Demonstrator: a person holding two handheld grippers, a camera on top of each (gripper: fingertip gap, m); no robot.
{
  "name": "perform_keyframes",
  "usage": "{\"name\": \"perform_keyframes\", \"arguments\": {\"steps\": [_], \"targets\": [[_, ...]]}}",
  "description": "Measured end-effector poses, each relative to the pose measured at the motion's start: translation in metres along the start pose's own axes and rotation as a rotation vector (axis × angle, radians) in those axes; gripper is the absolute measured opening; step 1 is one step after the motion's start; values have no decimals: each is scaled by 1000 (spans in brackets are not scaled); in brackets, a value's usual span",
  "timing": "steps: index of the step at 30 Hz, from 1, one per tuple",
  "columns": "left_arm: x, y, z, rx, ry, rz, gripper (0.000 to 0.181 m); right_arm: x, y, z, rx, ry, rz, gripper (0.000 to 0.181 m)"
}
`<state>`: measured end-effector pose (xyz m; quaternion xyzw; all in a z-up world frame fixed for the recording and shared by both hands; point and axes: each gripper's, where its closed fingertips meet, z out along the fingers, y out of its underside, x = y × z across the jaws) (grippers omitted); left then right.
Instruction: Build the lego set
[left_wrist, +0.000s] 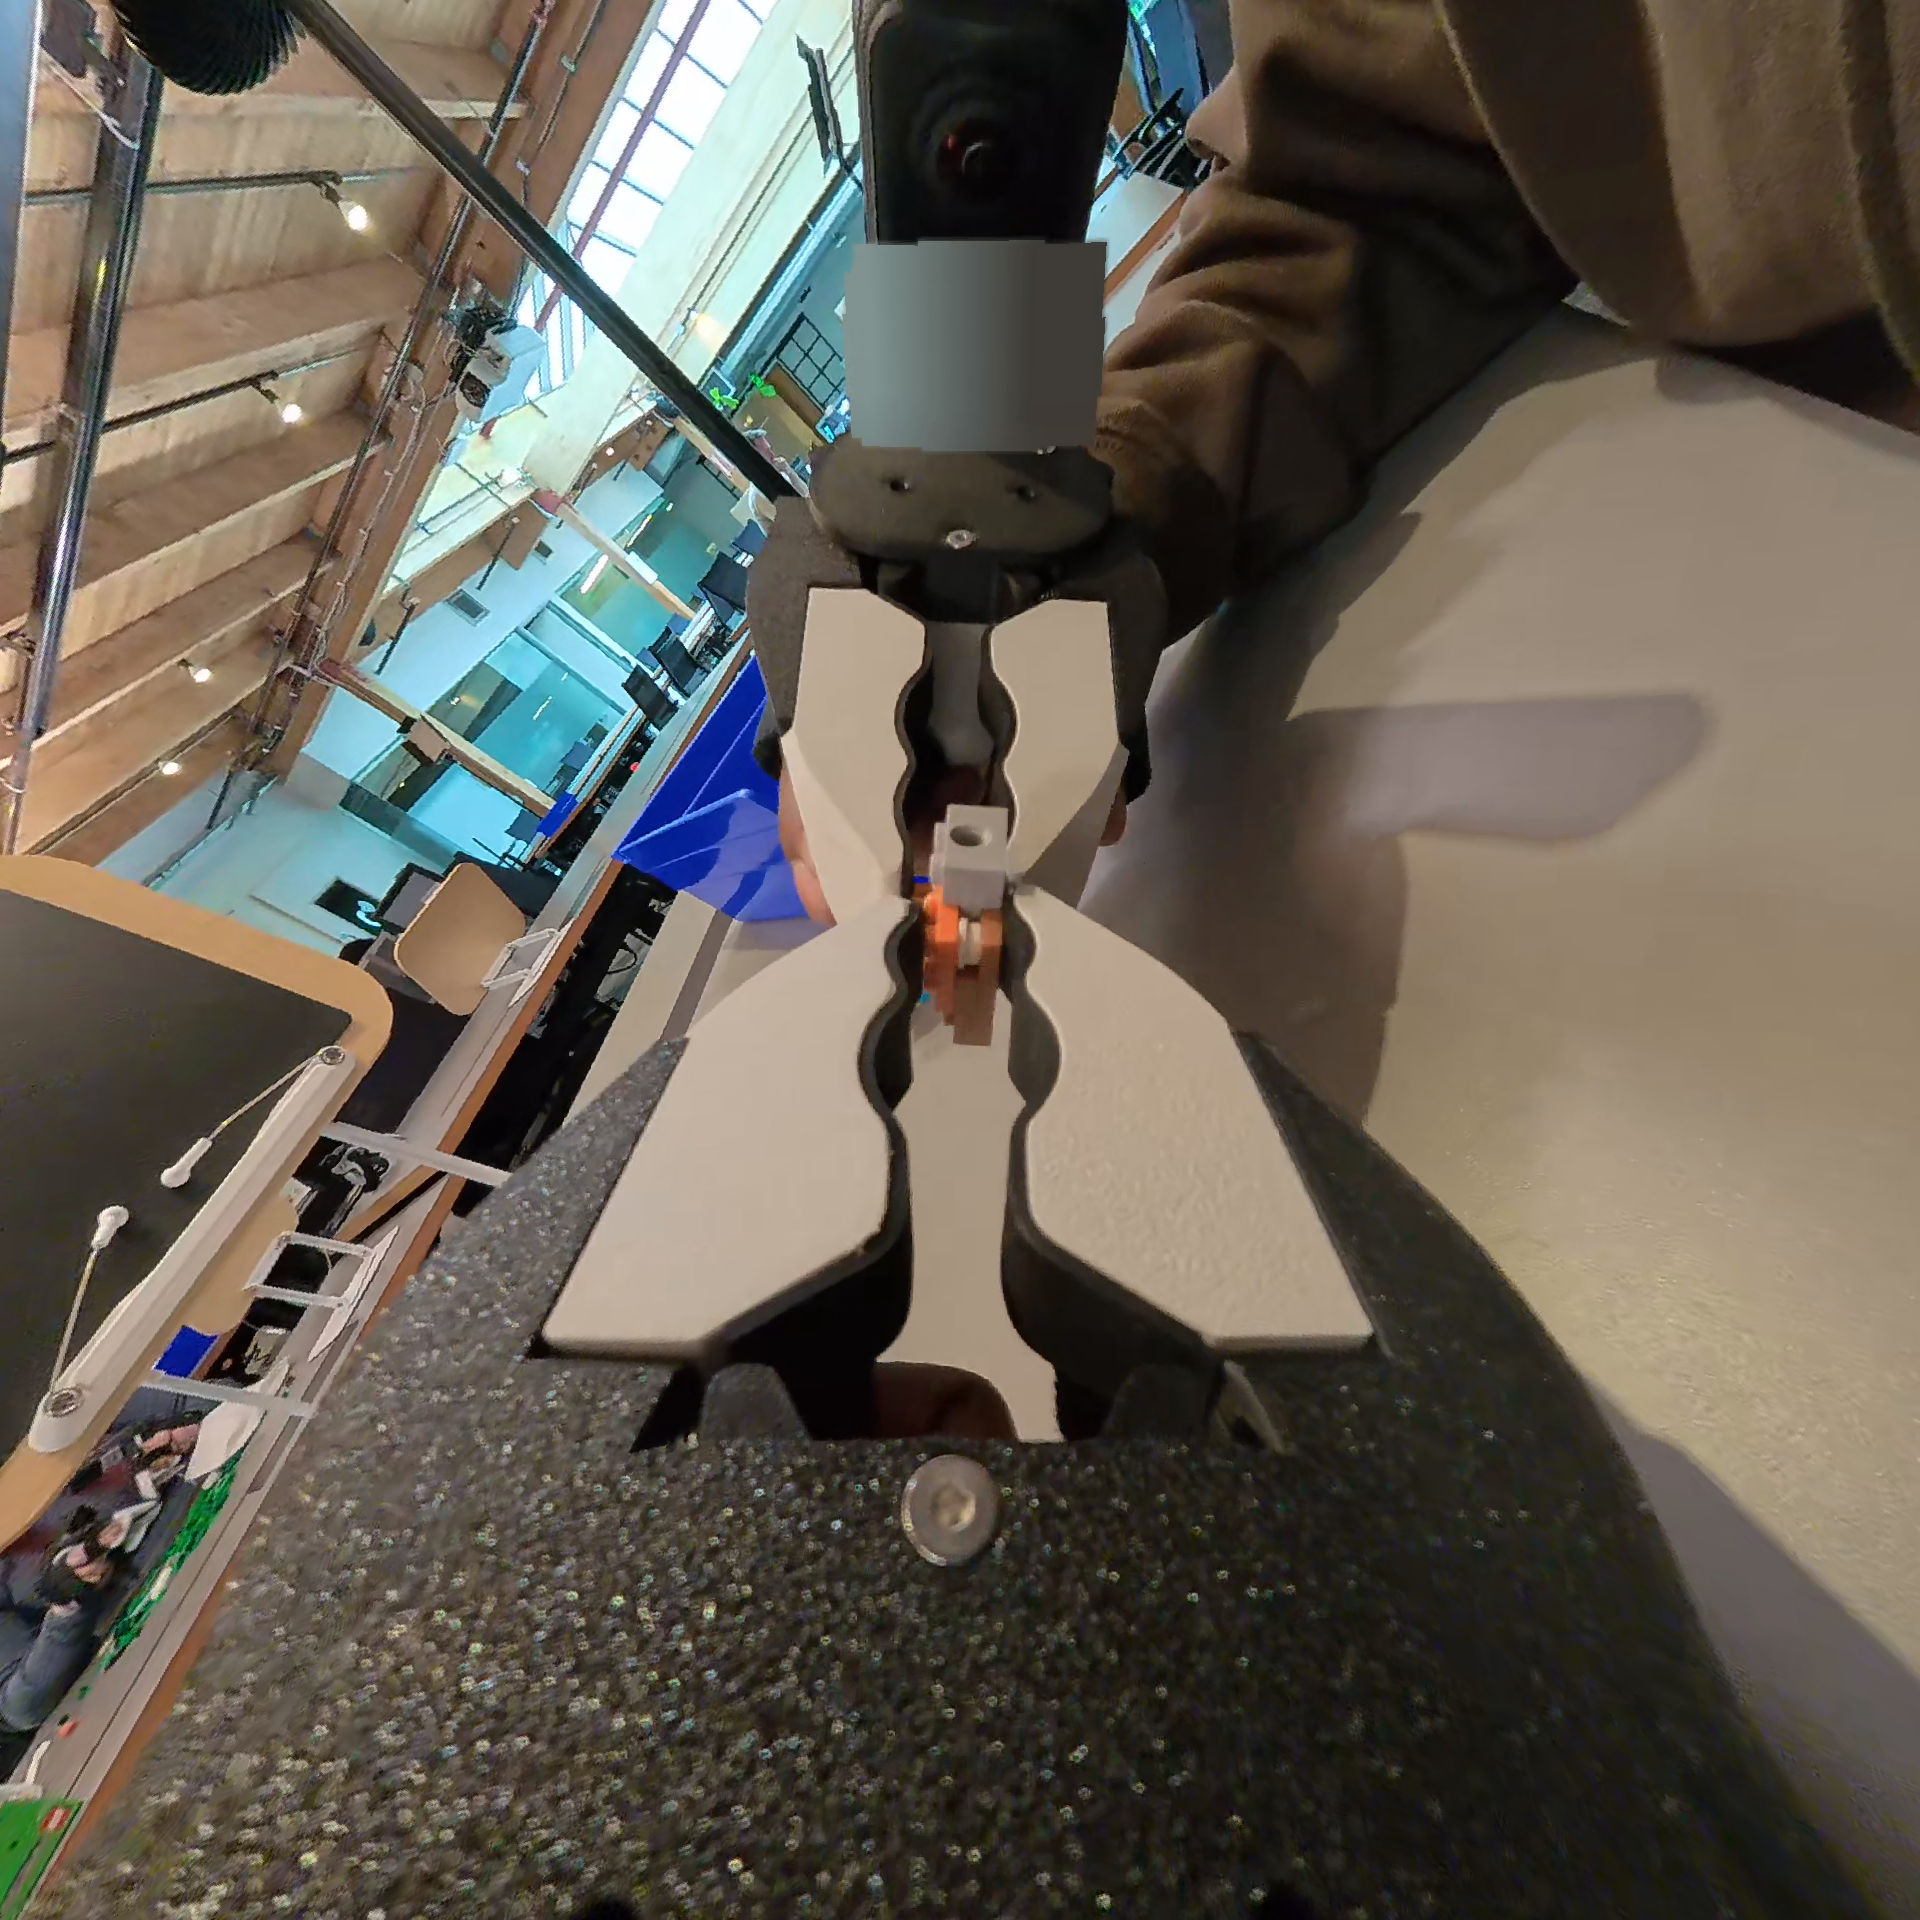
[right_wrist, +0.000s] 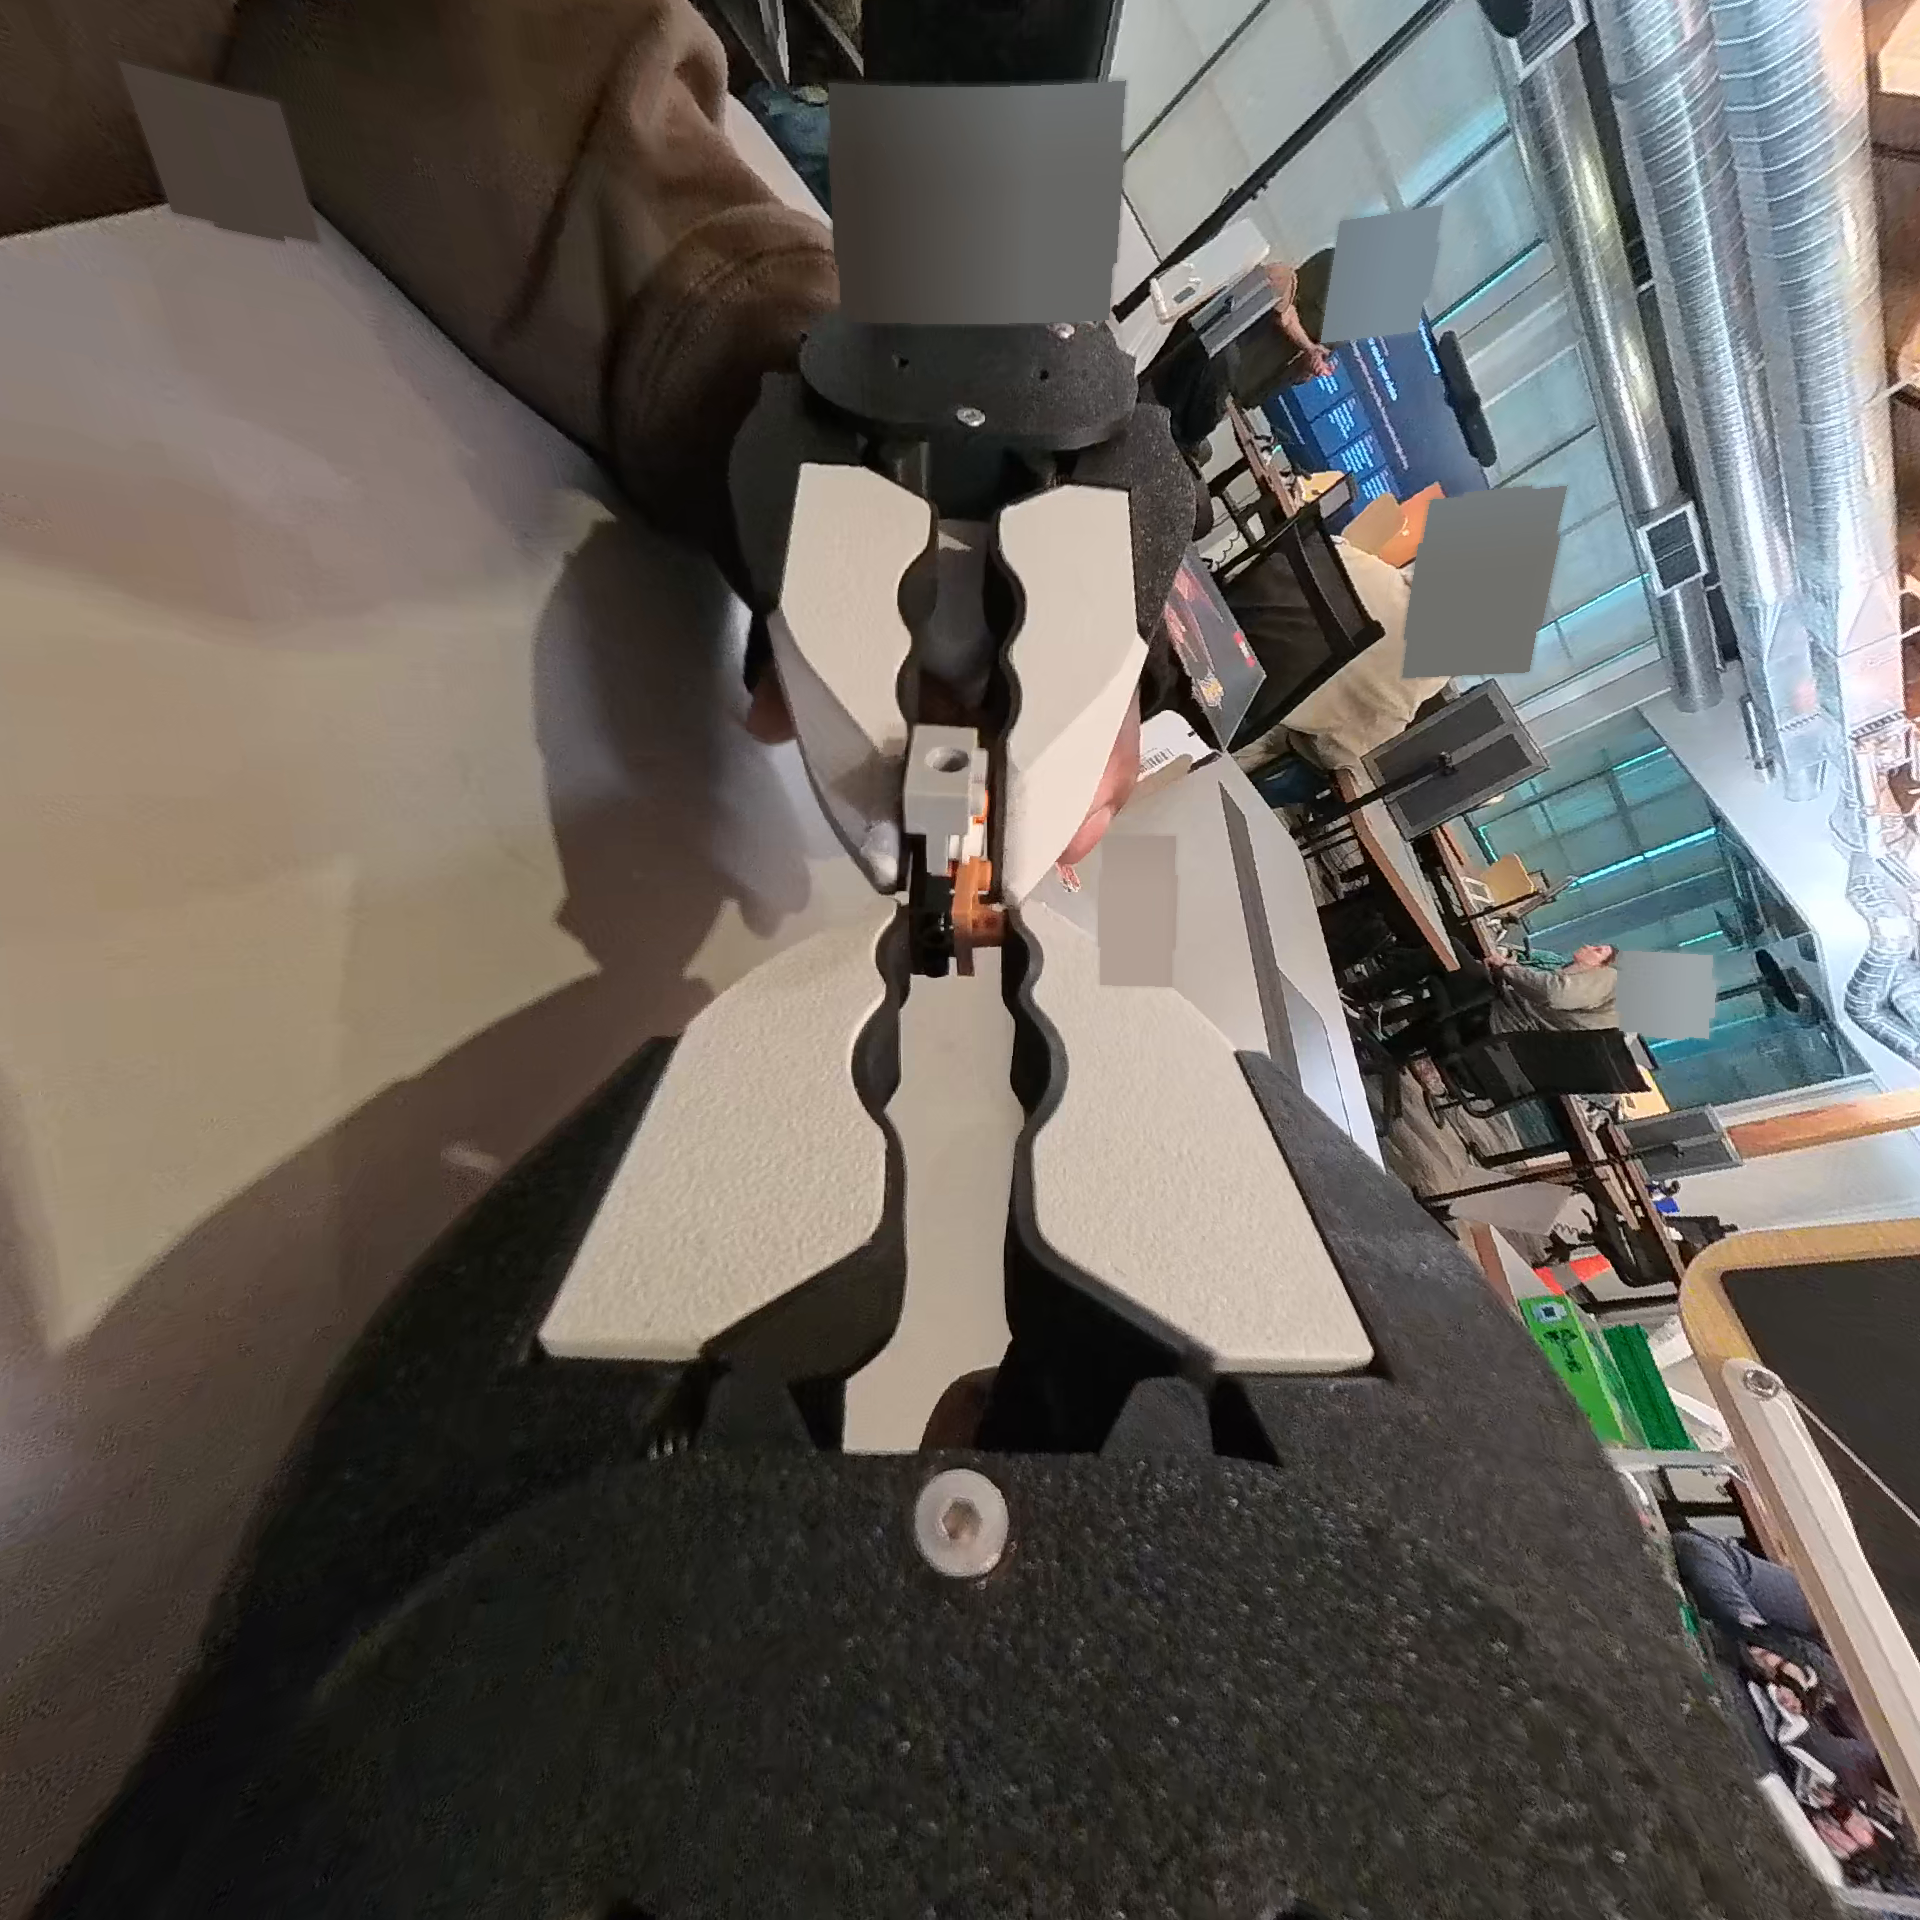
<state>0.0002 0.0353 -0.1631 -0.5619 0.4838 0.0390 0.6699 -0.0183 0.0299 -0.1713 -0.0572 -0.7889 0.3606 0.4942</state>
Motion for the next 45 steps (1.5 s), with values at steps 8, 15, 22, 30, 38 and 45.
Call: {"name": "perform_keyframes", "arguments": {"steps": [8, 15, 22, 30, 38, 45], "targets": [[1, -2, 0, 7, -4, 19, 13, -1, -2, 0, 10, -9, -6, 17], [-3, -3, -2, 22, -23, 9, 13, 5, -4, 0, 16, 46, -16, 17], [-14, -10, -8, 100, -59, -77, 13, 12, -4, -1, 11, 85, -8, 19], [-10, -13, -6, 123, -40, -97, 13, 10, -8, -4, 27, 52, 10, 11], [-9, -12, -6, 111, -36, -82, 13, 8, -6, -3, 5, 38, -17, 8], [-19, -7, -7, 79, -80, -101, 13, 21, -1, -2, -18, 150, -32, 12]]}}
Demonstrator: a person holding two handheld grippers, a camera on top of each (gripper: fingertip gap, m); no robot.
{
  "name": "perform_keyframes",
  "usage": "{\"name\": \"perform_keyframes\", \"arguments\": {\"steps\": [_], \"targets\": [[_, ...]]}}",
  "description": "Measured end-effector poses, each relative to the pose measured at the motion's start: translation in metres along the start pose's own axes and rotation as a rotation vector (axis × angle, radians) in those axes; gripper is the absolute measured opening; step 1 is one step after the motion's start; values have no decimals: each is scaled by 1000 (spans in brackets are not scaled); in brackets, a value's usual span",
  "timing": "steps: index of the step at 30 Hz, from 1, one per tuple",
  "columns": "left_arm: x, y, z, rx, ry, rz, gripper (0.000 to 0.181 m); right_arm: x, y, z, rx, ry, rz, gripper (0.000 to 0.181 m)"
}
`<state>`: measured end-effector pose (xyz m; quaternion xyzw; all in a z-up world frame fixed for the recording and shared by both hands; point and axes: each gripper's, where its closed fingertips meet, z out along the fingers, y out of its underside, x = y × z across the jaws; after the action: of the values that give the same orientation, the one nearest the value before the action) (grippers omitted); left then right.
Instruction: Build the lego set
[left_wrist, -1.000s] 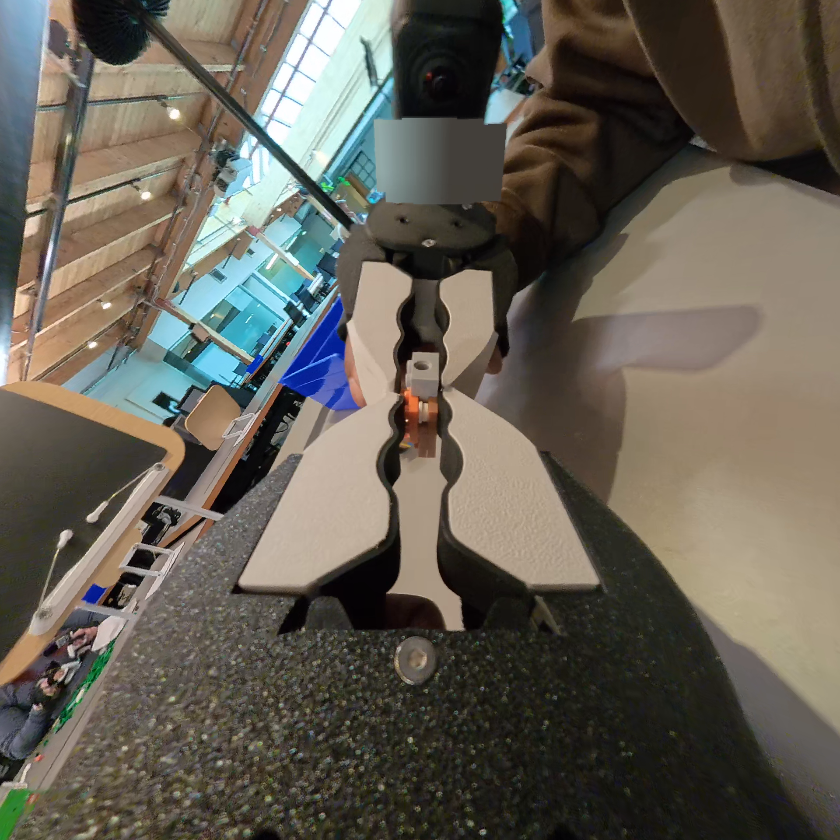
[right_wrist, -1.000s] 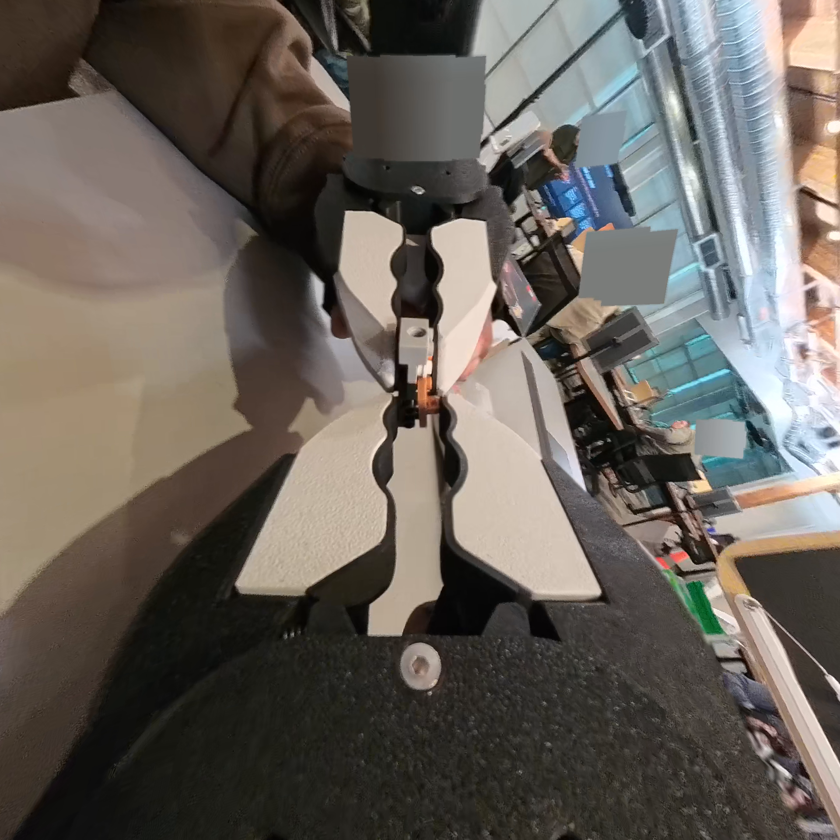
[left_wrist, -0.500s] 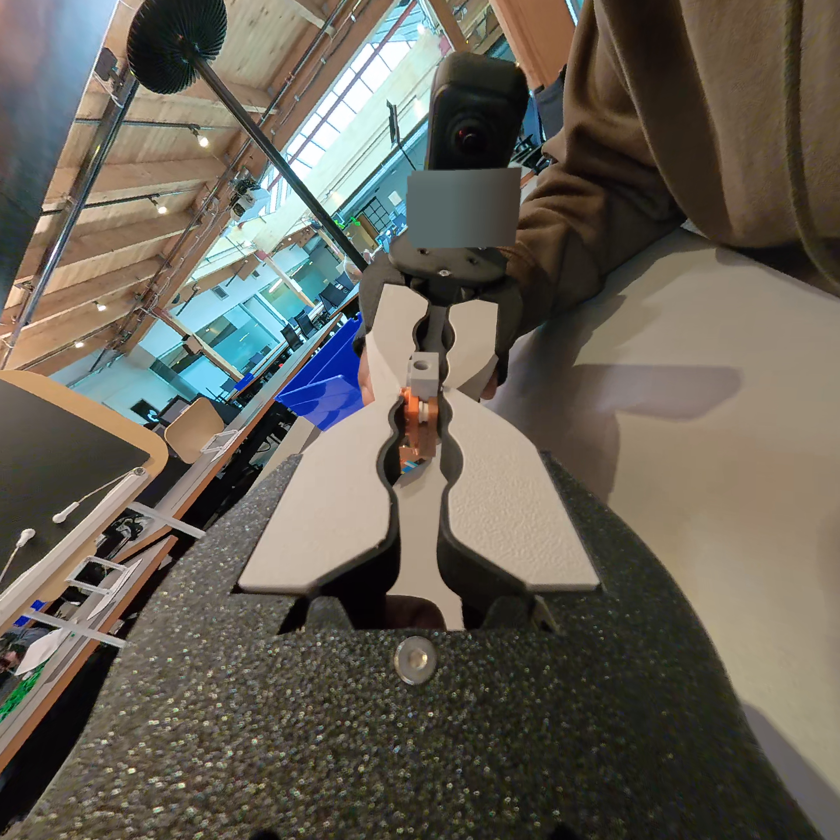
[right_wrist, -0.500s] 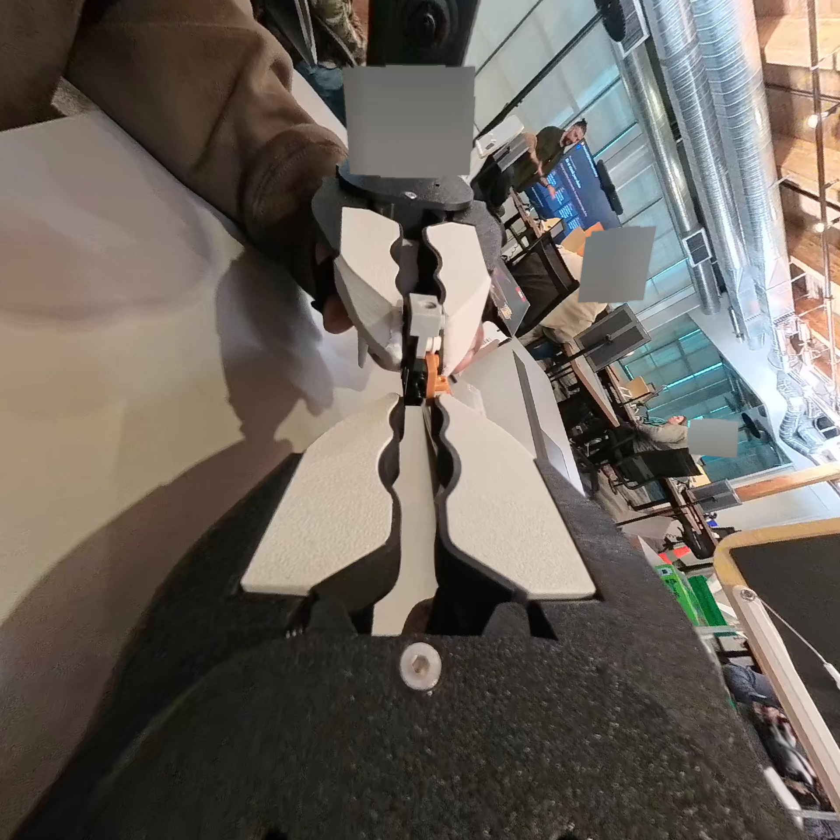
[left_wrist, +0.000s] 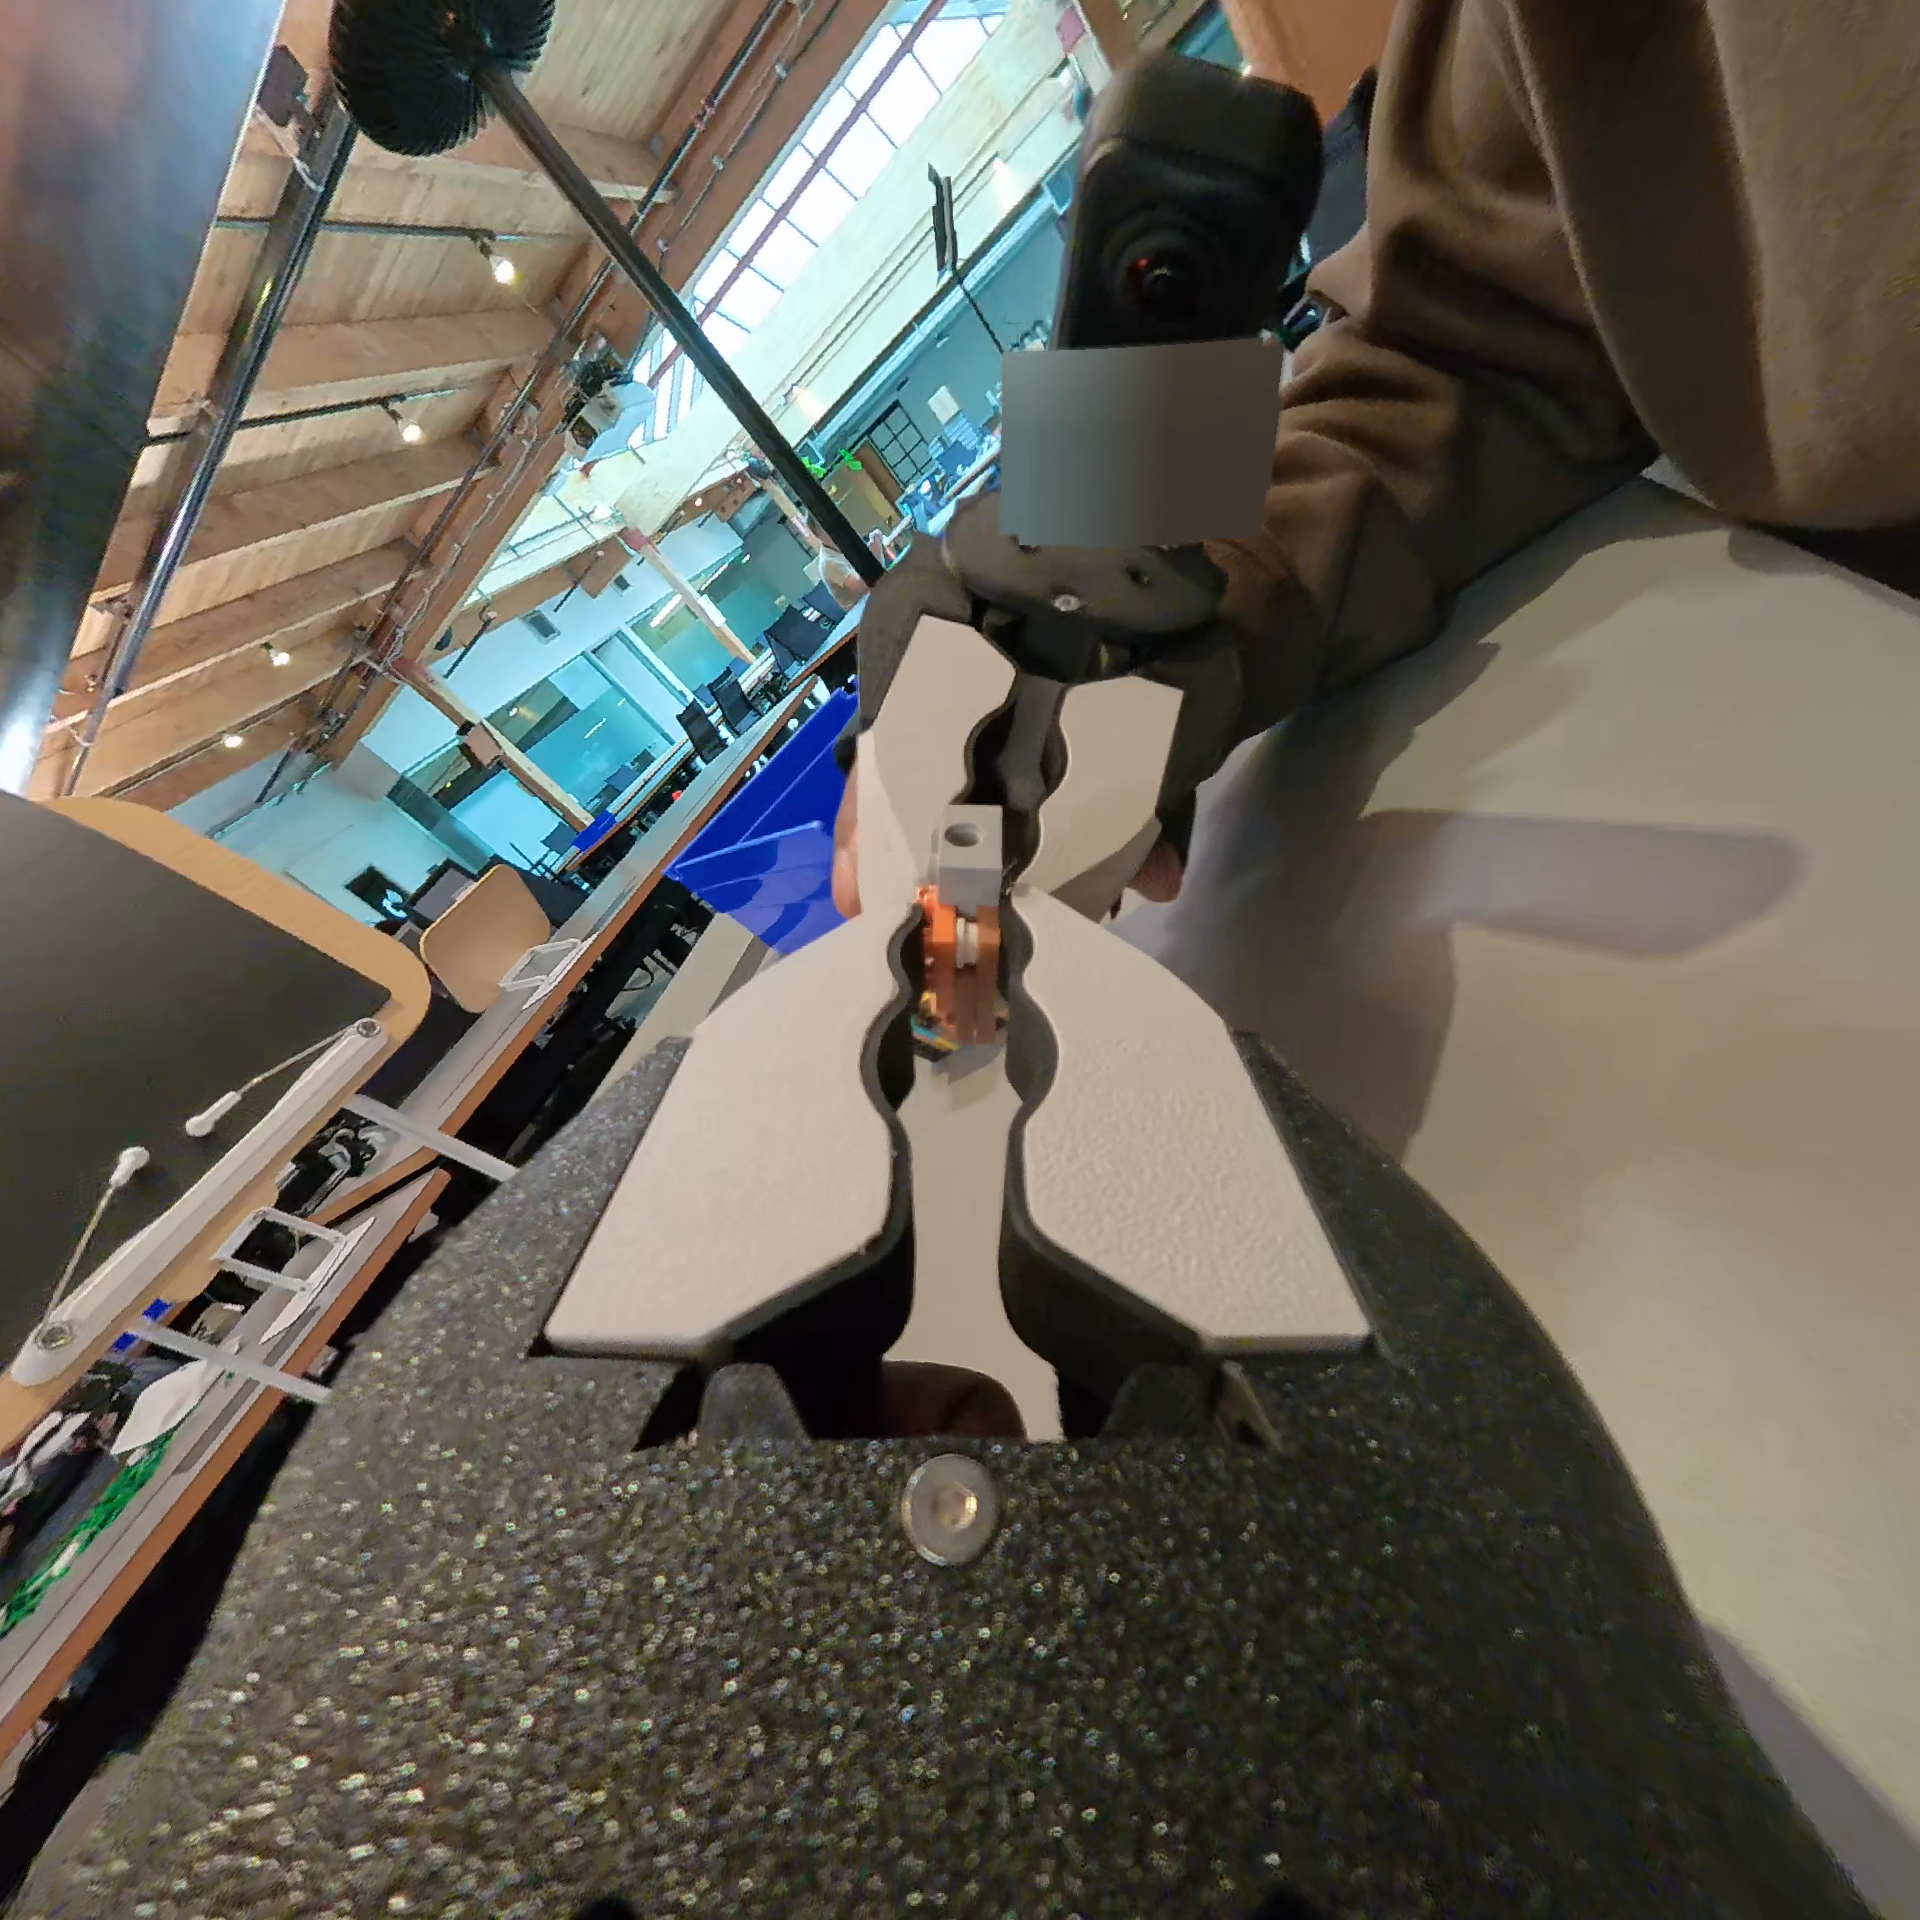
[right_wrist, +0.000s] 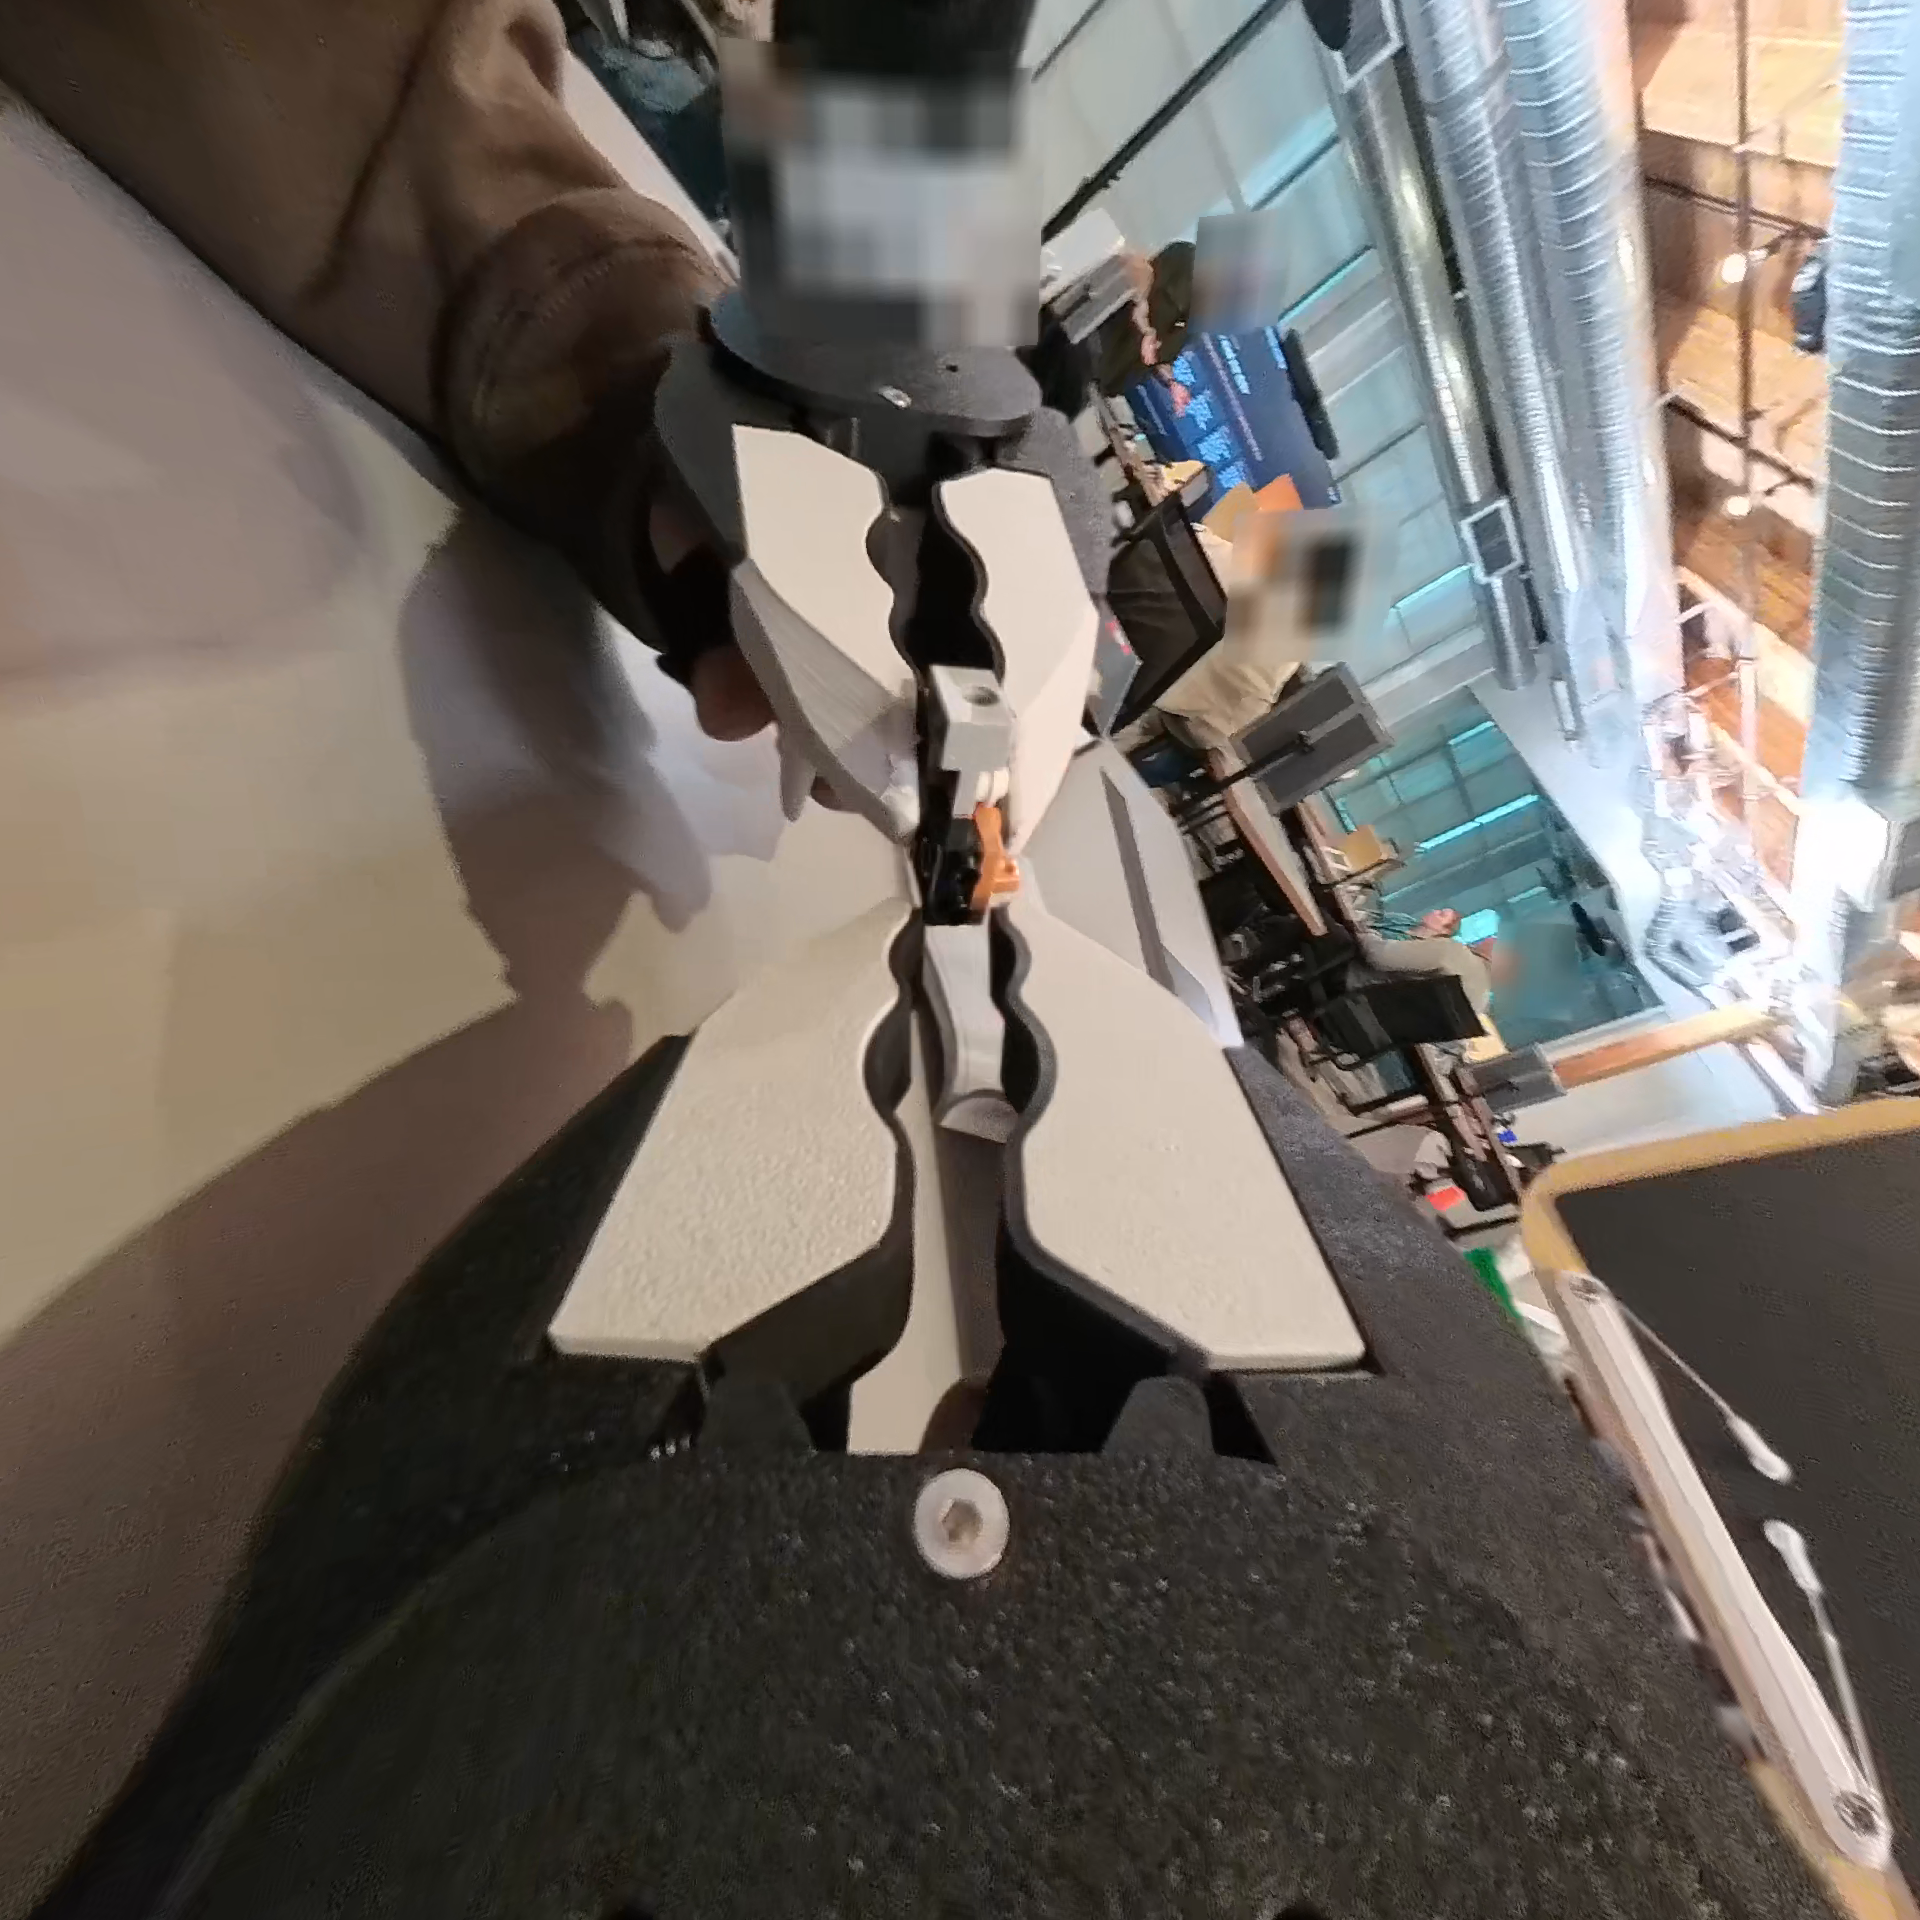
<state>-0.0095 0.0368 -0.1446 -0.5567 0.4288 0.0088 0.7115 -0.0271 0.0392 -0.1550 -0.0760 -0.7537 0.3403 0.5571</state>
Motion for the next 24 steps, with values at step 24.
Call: {"name": "perform_keyframes", "arguments": {"steps": [24], "targets": [[3, 3, 1, -27, 20, -1, 13, -2, -9, -5, 56, -14, -6, 16]]}}
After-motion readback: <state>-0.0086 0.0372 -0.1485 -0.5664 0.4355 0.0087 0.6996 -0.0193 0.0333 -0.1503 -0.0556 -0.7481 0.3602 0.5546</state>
